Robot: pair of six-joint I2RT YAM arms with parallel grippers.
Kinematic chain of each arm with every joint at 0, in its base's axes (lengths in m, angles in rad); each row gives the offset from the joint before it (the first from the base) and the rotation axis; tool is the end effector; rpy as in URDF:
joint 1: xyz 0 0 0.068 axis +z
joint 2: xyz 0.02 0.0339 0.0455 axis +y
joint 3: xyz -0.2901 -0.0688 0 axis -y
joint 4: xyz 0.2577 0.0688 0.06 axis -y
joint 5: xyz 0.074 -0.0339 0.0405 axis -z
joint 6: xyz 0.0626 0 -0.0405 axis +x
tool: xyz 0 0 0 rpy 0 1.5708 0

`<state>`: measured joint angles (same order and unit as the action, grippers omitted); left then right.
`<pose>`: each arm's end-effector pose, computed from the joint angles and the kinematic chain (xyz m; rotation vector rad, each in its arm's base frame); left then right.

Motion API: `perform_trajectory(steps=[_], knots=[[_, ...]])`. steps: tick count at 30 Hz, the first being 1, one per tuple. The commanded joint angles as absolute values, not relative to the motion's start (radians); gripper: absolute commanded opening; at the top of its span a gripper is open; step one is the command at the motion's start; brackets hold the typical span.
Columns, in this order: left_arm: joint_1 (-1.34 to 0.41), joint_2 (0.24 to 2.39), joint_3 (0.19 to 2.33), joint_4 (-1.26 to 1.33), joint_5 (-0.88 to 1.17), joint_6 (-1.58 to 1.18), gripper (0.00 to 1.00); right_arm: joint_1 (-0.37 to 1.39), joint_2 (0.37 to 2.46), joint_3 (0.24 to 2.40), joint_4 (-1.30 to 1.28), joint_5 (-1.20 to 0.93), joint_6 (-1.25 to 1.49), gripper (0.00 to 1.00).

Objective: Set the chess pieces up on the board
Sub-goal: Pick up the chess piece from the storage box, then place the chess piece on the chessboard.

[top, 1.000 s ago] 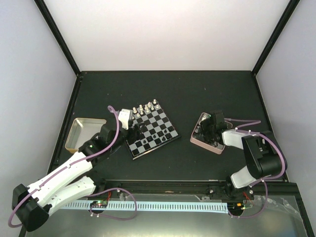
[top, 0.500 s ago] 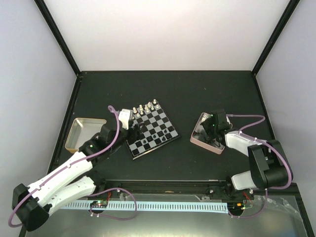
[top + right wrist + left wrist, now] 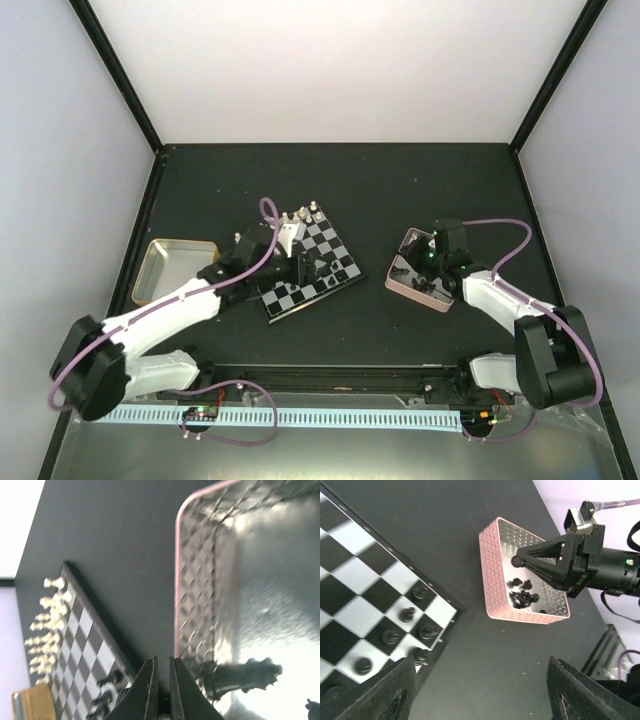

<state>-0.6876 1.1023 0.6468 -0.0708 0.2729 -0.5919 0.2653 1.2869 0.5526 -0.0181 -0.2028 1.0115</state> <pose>0.1925 -0.1799 0.2454 0.2852 2.2390 -1.0210 0.2563 0.0827 0.1714 0.7985 2.3390 0.8399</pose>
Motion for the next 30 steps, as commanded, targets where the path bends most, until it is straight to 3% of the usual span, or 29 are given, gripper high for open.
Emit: perform_trajectory(steps=[1,9,19,22,30], knots=[[-0.683,1.246,0.722,0.081,0.462,-0.749,0.74,0.274,1.266,0.516,0.051,-0.429,0.994,0.05],[-0.698,1.497,0.763,0.279,0.630,-0.925,0.81,0.301,1.237,0.504,0.088,-0.551,1.062,0.05],[-0.722,1.614,0.826,0.380,0.725,-0.961,0.84,0.375,1.253,0.523,0.099,-0.580,1.089,0.06],[-0.725,1.640,0.836,0.382,0.737,-0.960,0.79,0.385,1.256,0.522,0.112,-0.590,1.100,0.06],[-0.732,1.662,0.861,0.374,0.749,-0.940,0.53,0.403,1.265,0.528,0.120,-0.609,1.108,0.06]])
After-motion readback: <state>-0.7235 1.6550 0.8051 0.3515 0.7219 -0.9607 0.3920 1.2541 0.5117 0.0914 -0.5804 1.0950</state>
